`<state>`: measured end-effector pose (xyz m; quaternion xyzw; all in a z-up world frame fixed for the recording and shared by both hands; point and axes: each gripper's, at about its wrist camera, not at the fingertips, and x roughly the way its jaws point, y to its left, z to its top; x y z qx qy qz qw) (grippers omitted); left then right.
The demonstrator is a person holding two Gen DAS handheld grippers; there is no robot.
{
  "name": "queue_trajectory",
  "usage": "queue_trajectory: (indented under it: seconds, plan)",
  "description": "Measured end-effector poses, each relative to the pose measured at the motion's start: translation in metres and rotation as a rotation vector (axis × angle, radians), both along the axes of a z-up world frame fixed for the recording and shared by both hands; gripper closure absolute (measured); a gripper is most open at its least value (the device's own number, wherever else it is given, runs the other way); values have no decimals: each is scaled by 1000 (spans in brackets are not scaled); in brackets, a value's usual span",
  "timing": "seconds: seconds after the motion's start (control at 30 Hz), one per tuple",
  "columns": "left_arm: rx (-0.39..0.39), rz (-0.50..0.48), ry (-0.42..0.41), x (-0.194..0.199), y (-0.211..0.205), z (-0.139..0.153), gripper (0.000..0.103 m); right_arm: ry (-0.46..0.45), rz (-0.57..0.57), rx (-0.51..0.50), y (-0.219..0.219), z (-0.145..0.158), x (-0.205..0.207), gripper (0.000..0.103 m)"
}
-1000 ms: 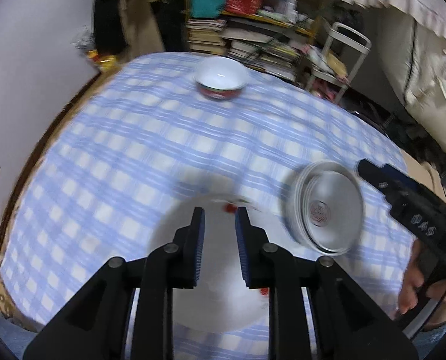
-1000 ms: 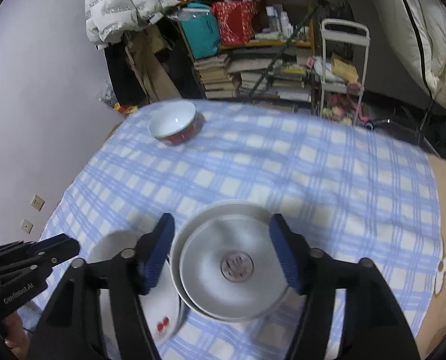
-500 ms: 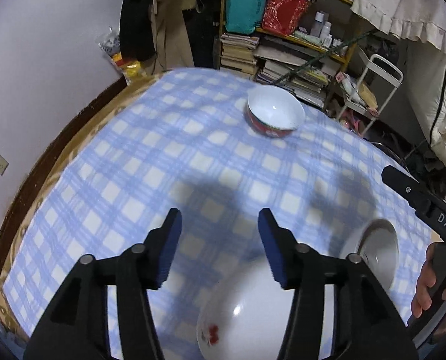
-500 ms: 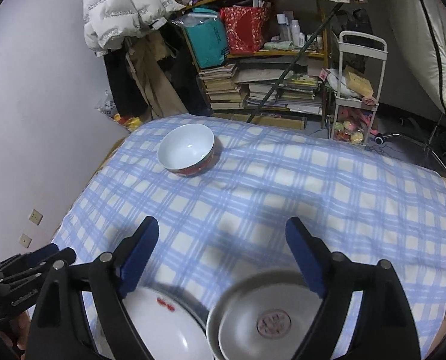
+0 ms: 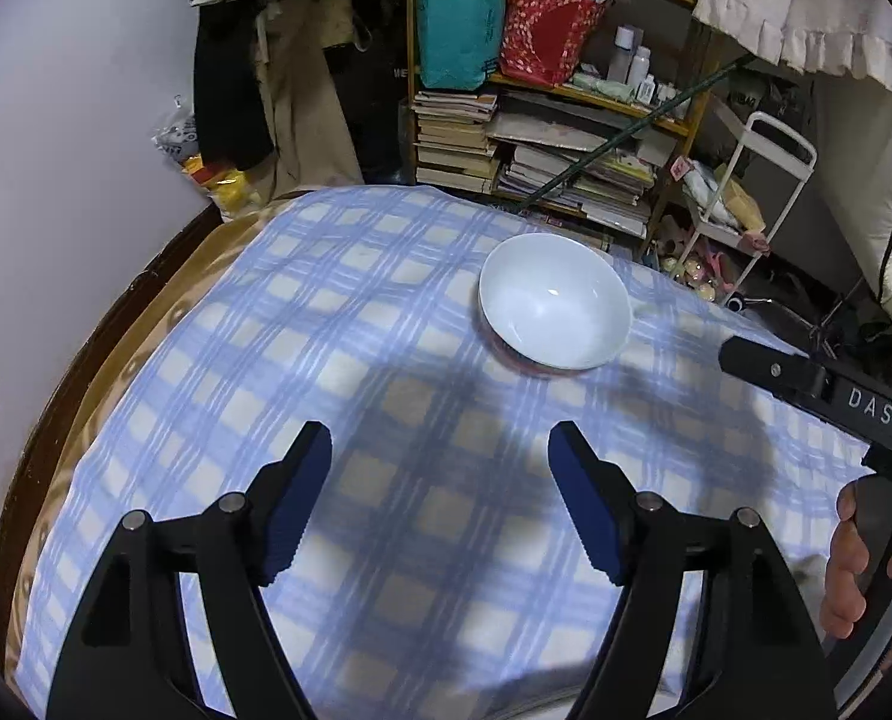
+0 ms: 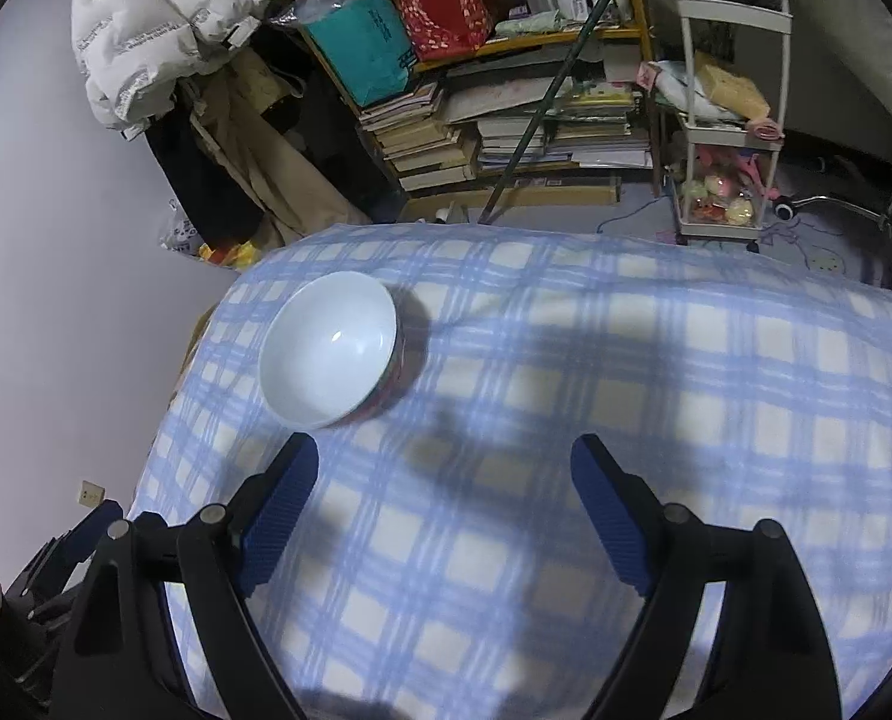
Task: Organize plates and bowls
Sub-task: 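Move both tools toward the red-patterned bowl, then grasp the red-patterned bowl rim with the left tool while the right tool grasps it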
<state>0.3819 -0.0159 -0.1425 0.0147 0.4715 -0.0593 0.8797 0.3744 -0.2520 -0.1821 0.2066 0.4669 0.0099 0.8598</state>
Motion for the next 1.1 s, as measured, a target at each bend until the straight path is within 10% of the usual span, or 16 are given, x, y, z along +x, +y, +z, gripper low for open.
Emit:
queue_trajectory:
  seconds: [0.47, 0.63, 0.93, 0.97, 1.03, 1.1]
  plan:
    - [-145, 45, 52, 51, 13, -30, 29, 102, 22, 55, 16, -59, 87, 30]
    - [-192, 66, 92, 61, 15, -39, 29, 143, 76, 42, 26, -76, 89, 90]
    - [-217, 65, 140, 74, -7, -57, 29, 90, 75, 125, 25, -74, 71, 96]
    - [-225, 71, 143, 75, -8, -59, 32, 86, 79, 130, 25, -73, 70, 97]
    - [-309, 80, 179, 83, -8, -71, 72, 86, 85, 132, 26, -72, 68, 97]
    - [-355, 80, 223, 91, -8, -82, 81, 93, 82, 133, 27, -71, 67, 97]
